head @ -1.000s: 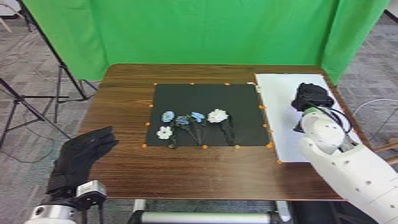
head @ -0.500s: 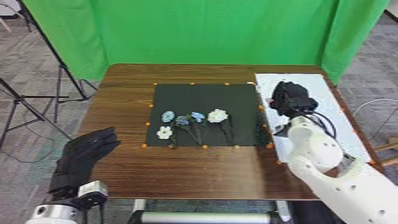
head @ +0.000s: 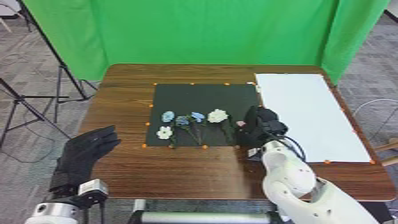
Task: Arrange flowers
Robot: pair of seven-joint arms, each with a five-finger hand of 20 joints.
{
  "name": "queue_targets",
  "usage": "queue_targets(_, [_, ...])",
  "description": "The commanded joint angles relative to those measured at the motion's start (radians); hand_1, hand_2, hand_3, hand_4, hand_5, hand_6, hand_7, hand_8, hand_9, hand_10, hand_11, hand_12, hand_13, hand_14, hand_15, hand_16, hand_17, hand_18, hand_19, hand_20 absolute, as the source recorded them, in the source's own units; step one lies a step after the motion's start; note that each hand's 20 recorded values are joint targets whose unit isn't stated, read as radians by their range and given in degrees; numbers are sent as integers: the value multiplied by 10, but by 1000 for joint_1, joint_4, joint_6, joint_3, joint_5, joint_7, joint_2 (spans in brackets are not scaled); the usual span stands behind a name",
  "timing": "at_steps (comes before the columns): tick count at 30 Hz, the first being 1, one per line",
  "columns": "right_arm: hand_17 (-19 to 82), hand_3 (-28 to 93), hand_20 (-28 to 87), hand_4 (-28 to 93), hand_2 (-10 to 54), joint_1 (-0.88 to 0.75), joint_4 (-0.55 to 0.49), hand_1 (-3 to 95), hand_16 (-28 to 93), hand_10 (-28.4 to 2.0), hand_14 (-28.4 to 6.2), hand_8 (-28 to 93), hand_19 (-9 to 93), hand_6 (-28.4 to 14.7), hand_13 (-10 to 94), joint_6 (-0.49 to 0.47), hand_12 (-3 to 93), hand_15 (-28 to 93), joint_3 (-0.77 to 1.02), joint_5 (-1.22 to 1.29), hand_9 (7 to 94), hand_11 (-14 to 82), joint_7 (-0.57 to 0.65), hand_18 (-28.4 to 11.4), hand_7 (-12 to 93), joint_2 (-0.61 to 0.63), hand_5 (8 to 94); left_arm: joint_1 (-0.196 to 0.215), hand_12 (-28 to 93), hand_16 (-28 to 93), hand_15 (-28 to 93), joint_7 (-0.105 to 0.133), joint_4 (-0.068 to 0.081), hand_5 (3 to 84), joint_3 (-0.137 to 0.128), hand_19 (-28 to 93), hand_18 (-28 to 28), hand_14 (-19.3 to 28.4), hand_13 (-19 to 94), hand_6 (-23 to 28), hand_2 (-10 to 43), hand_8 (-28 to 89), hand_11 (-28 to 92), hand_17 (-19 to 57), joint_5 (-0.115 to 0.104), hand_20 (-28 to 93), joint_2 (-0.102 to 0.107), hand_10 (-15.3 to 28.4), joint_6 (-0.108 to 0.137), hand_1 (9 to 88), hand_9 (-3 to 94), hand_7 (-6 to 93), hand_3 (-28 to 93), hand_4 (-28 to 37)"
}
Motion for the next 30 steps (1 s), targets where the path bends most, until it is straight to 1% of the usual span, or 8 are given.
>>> queue_targets(1, [470,779,307,-283,-95,-27,-31,505,212,-91,-54,18,932,-19,787,55,295,684,6,32,887,187,13,-208,183,-6,788,8,96,-117,589,-9,1,495,1,568,215,281,283,150,55,-89,362,-93,-7,145,3,221,-6,290,407,152,833,-104])
queue_targets(3, [455,797,299,-283,-95,-41,-45,474,208,-101,-63,8,932,-32,764,63,284,697,13,39,854,203,20,-209,188,-4,744,11,97,-117,590,-7,0,495,0,568,215,281,283,150,55,-89,362,-93,-11,145,8,221,-1,290,407,152,834,-104])
queue_targets(7, [432,845,283,-282,-92,-71,-61,408,192,-138,-78,-110,932,-46,728,42,215,716,30,46,770,278,19,-213,185,-6,676,10,97,-117,590,-21,-1,495,-3,567,214,281,283,150,56,-89,362,-92,-2,145,0,220,-8,291,407,153,832,-104])
queue_targets(9, [426,850,276,-280,-83,-81,-66,394,191,-148,-84,-121,932,-54,714,32,192,721,35,60,749,296,19,-214,185,-4,663,7,97,-117,590,-25,0,495,-1,567,214,281,283,150,56,-89,362,-92,-2,145,-5,220,-12,291,407,153,832,-104])
queue_targets(18, [409,852,252,-273,-82,-103,-84,380,182,-161,-95,-119,932,-65,692,14,174,729,46,69,712,301,17,-218,177,-13,647,3,97,-117,590,-39,0,496,-5,568,215,281,283,150,55,-90,362,-93,14,145,-21,220,-23,292,407,153,833,-103])
queue_targets(20, [406,853,248,-273,-82,-105,-97,376,181,-166,-99,-119,932,-68,686,16,171,730,53,74,702,298,17,-219,175,-5,643,10,97,-117,590,-26,-2,495,-1,568,215,281,282,150,55,-90,362,-93,2,145,-10,220,-12,292,407,153,832,-103])
queue_targets(25, [401,847,238,-272,-71,-118,-152,361,178,-175,-108,-117,932,-78,672,52,166,735,91,78,677,287,34,-223,169,38,632,31,97,-118,590,-4,-4,496,-6,568,215,281,282,151,56,-90,362,-93,-5,145,-5,220,-2,292,407,153,832,-103])
queue_targets(30, [385,839,184,-262,-41,-209,-216,320,164,-186,-121,-108,932,-88,647,63,161,734,243,155,649,270,-6,-227,149,48,611,52,97,-118,590,27,-5,496,-12,568,215,281,282,150,54,-90,362,-93,-17,145,2,221,22,290,406,153,830,-103])
